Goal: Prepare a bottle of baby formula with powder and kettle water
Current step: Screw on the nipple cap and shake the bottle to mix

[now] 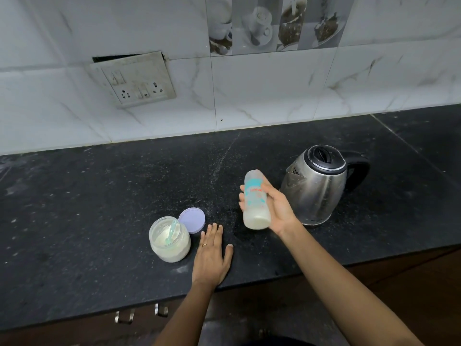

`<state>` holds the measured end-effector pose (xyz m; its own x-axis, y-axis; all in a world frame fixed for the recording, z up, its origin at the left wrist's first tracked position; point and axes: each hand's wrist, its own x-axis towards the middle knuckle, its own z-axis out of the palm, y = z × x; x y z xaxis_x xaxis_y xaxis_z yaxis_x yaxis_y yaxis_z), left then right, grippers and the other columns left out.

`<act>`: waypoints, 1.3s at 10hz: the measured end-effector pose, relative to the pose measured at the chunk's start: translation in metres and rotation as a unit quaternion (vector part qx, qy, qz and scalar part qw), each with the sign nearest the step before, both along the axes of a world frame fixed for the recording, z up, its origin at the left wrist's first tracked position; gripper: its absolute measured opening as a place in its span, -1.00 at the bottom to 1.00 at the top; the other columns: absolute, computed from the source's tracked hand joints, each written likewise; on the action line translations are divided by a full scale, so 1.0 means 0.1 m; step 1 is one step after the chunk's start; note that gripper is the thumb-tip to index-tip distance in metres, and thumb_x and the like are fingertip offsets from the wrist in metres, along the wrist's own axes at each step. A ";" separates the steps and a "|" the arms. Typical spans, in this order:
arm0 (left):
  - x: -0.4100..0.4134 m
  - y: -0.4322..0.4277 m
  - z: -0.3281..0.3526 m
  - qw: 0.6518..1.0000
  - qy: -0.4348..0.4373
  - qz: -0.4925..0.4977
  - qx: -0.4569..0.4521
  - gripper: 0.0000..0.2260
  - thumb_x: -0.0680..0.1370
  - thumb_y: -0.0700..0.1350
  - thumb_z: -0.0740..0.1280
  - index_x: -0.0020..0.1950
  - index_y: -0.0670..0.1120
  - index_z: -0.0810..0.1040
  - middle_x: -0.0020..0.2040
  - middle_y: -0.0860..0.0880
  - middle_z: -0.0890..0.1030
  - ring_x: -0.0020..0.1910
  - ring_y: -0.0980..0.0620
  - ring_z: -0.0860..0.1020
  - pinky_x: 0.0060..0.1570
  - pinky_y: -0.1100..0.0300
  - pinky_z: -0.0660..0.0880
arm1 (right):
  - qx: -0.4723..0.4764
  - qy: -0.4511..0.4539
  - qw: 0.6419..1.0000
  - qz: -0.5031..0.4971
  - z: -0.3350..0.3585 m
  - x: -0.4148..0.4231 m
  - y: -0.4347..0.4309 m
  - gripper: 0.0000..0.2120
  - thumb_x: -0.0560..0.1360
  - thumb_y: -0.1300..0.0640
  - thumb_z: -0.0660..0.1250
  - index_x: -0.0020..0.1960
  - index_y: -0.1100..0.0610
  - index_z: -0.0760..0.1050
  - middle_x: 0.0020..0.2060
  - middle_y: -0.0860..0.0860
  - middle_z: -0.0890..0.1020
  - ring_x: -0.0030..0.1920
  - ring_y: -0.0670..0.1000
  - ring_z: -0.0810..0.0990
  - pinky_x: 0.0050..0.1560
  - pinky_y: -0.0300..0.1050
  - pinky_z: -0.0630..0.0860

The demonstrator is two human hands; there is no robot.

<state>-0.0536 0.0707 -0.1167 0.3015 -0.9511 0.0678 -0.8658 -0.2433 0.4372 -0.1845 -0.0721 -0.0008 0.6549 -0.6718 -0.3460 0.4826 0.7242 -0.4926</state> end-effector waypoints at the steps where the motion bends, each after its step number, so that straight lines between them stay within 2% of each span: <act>1: 0.00 -0.01 -0.01 1.000 0.001 0.000 0.001 -0.35 0.54 0.19 -0.12 0.53 -0.14 0.16 0.54 -0.10 0.18 0.54 0.05 0.01 0.47 0.21 -0.21 | -0.005 0.005 0.999 -0.039 0.03 0.02 0.01 -0.40 0.38 0.12 0.41 0.39 0.09 0.34 0.10 0.21 0.55 -0.06 0.17 0.65 -0.20 0.09 0.65; 2: 0.00 -0.01 -0.01 1.000 0.001 -0.002 0.003 -0.34 0.53 0.20 -0.14 0.54 -0.13 0.15 0.54 -0.09 0.17 0.54 0.07 0.00 0.47 0.22 -0.22 | 0.025 -0.003 0.999 0.032 0.05 0.04 0.00 -0.25 0.07 0.03 0.66 0.16 0.22 0.45 -0.15 0.13 0.56 -0.29 0.05 0.61 -0.34 -0.09 0.60; 3: 0.00 0.00 0.00 1.000 0.004 -0.001 0.001 -0.34 0.53 0.21 -0.14 0.54 -0.13 0.15 0.55 -0.09 0.16 0.54 0.07 0.00 0.47 0.22 -0.22 | 0.086 -0.051 0.995 -0.007 0.03 0.03 -0.03 -0.36 0.28 0.00 0.53 0.24 0.23 0.41 -0.03 0.15 0.59 -0.20 0.07 0.62 -0.26 -0.04 0.63; 4: -0.01 -0.01 0.01 1.000 0.002 -0.001 -0.001 -0.34 0.53 0.20 -0.13 0.53 -0.13 0.16 0.54 -0.09 0.18 0.54 0.06 0.02 0.46 0.23 -0.23 | 0.023 -0.041 0.998 0.045 0.00 -0.03 -0.04 -0.24 0.27 0.01 0.53 0.37 0.25 0.37 0.08 0.18 0.63 -0.23 0.08 0.65 -0.26 -0.04 0.63; 5: 0.00 0.00 0.01 1.000 0.000 -0.001 0.002 -0.34 0.53 0.21 -0.14 0.54 -0.12 0.15 0.54 -0.09 0.17 0.54 0.06 0.01 0.45 0.24 -0.24 | -0.021 -0.010 0.998 0.059 0.00 -0.03 0.00 -0.11 0.22 0.10 0.57 0.46 0.23 0.27 0.07 0.19 0.61 -0.25 0.09 0.63 -0.28 -0.03 0.61; 6: 0.00 0.00 0.01 1.000 0.001 -0.001 0.004 -0.33 0.53 0.21 -0.15 0.54 -0.12 0.14 0.55 -0.08 0.15 0.54 0.07 0.00 0.45 0.25 -0.25 | 0.038 0.001 0.998 -0.042 -0.09 -0.02 -0.03 -0.30 0.39 0.13 0.46 0.45 0.21 0.28 0.05 0.22 0.58 -0.17 0.13 0.68 -0.19 0.07 0.64; 7: 0.00 0.00 0.01 1.000 0.002 0.000 0.004 -0.34 0.53 0.22 -0.15 0.54 -0.11 0.13 0.55 -0.08 0.15 0.54 0.08 -0.01 0.44 0.26 -0.26 | 0.034 -0.011 0.999 0.026 -0.10 -0.05 0.06 -0.19 0.24 0.13 0.57 0.40 0.26 0.31 0.01 0.18 0.61 -0.21 0.08 0.63 -0.23 -0.03 0.63; 8: 0.00 0.00 0.01 1.000 0.001 0.000 0.005 -0.33 0.52 0.22 -0.15 0.54 -0.12 0.13 0.55 -0.09 0.15 0.54 0.07 0.00 0.44 0.26 -0.27 | 0.037 -0.003 0.999 -0.016 -0.10 -0.01 0.08 -0.44 0.37 0.15 0.47 0.30 0.29 0.39 -0.03 0.19 0.60 -0.15 0.10 0.63 -0.17 0.01 0.65; 9: -0.01 0.00 0.02 1.000 0.000 -0.002 0.006 -0.33 0.52 0.21 -0.16 0.54 -0.12 0.13 0.55 -0.09 0.15 0.54 0.07 0.00 0.44 0.26 -0.27 | 0.042 -0.030 0.999 -0.003 -0.09 -0.02 0.09 -0.47 0.35 0.13 0.49 0.24 0.30 0.43 0.01 0.18 0.60 -0.17 0.09 0.62 -0.18 0.00 0.65; 10: 0.00 0.00 0.01 1.000 0.000 -0.001 0.004 -0.33 0.53 0.21 -0.15 0.54 -0.12 0.14 0.55 -0.09 0.15 0.54 0.07 0.00 0.45 0.25 -0.26 | 0.033 -0.013 0.999 0.040 -0.06 0.00 0.13 -0.39 0.34 0.10 0.44 0.32 0.28 0.38 -0.01 0.15 0.61 -0.24 0.05 0.60 -0.27 -0.08 0.61; 11: -0.01 0.00 0.01 1.000 -0.001 -0.001 0.005 -0.33 0.53 0.21 -0.15 0.54 -0.13 0.14 0.55 -0.09 0.16 0.54 0.06 0.01 0.45 0.24 -0.25 | 0.088 -0.008 0.996 -0.027 -0.12 0.00 0.10 -0.54 0.47 0.05 0.32 0.29 0.28 0.42 -0.05 0.15 0.61 -0.23 0.07 0.64 -0.23 -0.08 0.63; 12: 0.00 0.00 0.01 1.000 0.000 -0.001 0.003 -0.33 0.53 0.21 -0.15 0.54 -0.12 0.14 0.55 -0.09 0.16 0.54 0.06 0.01 0.45 0.24 -0.25 | 0.082 0.002 0.996 0.019 -0.11 -0.02 0.11 -0.51 0.43 -0.02 0.31 0.27 0.23 0.41 -0.10 0.10 0.61 -0.30 0.03 0.60 -0.32 -0.14 0.60; 13: 0.00 -0.01 0.01 1.000 0.000 -0.001 0.004 -0.34 0.53 0.20 -0.14 0.54 -0.13 0.15 0.54 -0.10 0.16 0.54 0.05 0.02 0.46 0.22 -0.23 | 0.079 0.009 0.996 -0.029 -0.08 0.00 0.11 -0.60 0.52 -0.02 0.25 0.18 0.27 0.47 -0.12 0.11 0.60 -0.22 0.05 0.60 -0.25 -0.07 0.65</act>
<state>-0.0539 0.0698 -0.1155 0.2989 -0.9524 0.0597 -0.8666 -0.2447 0.4348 -0.1846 -0.0614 -0.0089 0.6096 -0.6439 -0.4624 0.5178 0.7651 -0.3828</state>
